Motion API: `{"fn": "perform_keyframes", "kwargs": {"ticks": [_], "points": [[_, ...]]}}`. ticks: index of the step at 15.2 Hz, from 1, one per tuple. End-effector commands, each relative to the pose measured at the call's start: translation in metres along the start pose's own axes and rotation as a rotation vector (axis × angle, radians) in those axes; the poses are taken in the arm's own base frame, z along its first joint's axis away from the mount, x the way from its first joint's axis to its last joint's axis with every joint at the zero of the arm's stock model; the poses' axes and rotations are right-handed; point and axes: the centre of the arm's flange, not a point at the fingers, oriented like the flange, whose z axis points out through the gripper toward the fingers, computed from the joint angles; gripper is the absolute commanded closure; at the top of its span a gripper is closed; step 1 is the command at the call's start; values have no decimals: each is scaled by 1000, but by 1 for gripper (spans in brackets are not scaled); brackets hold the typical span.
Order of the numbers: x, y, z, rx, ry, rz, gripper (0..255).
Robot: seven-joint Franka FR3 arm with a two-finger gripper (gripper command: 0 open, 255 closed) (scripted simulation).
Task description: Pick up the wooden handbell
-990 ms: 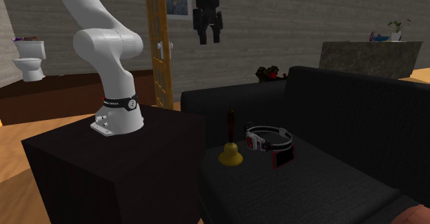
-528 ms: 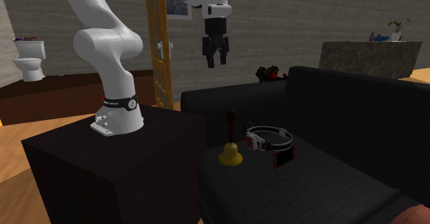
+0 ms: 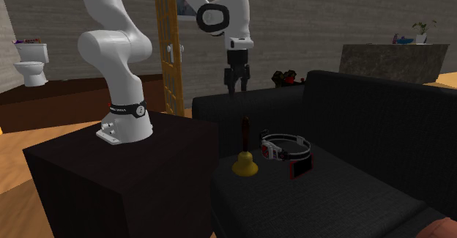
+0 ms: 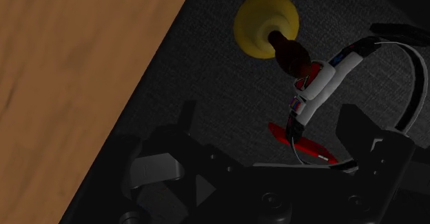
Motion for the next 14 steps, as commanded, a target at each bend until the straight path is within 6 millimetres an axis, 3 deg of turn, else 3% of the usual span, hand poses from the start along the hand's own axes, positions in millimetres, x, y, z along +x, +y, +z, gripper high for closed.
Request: {"fn": "perform_keyframes", "kwargs": {"ticks": [1,8,14], "points": [[0,-15,26,-1,-2,9,0],[3,-55,108,-17,-12,36,0],[2,-55,139,-17,-12,36,0]]}}
